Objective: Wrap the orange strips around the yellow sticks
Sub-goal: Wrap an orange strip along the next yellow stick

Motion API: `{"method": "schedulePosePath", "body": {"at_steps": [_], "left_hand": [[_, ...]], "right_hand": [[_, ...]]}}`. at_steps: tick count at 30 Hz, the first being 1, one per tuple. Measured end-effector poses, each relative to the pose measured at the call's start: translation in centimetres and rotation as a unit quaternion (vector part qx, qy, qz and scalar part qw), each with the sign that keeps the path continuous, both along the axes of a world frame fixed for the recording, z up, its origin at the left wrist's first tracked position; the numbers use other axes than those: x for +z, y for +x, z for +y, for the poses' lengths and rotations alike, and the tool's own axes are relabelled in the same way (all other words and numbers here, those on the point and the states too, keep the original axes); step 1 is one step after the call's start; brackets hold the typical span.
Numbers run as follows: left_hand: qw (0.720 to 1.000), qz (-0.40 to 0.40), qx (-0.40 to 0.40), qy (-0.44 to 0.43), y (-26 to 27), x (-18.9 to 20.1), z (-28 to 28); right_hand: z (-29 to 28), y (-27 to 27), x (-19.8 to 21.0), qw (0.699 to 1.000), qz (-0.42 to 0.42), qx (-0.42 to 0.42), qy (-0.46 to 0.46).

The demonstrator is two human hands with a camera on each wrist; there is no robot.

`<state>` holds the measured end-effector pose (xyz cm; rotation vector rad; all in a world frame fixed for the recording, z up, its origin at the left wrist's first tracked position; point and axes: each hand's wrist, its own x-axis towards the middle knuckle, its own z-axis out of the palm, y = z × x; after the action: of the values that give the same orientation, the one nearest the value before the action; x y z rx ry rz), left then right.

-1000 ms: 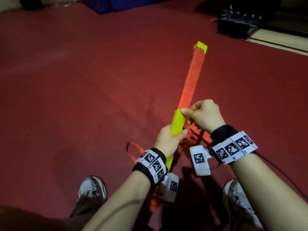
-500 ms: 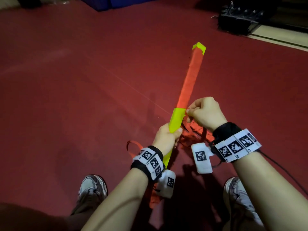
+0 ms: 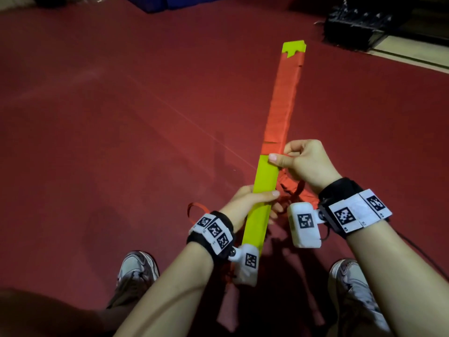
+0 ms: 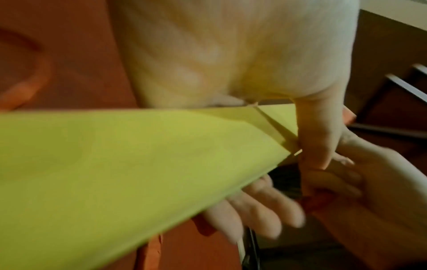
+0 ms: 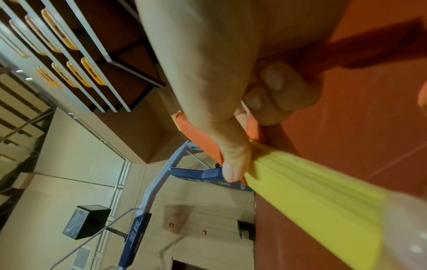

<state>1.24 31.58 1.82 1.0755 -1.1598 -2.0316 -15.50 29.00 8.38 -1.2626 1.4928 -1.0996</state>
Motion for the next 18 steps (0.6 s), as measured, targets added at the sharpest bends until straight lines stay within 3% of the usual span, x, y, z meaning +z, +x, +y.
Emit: {"method": "schedulePosePath", "body": {"at_steps": [3,8,13,18], "left_hand": [[0.997,0.046,-0.019,0.061,-0.1,-0.3,0.6],[0.999,-0.004,0.033,0.02,-0.6,0.2,0.7],[0.999,0.01,0.029,0.024,0.1,0.4,0.8],[0.999,-0.009,-0.035,0.01,0.2,0.8,1.6]], "right_hand": [[0.1,0.3,0.1,1.0,-0.018,0.004,0.0],[-0.1,-0.5,0.1,0.999,-0.022,0.017,0.022],[0.1,-0.8,0.1,0.99,-0.112,0.076,0.046],[0.6,-0.6,0.5,0.996,-0.035,0.071,-0.035]]}}
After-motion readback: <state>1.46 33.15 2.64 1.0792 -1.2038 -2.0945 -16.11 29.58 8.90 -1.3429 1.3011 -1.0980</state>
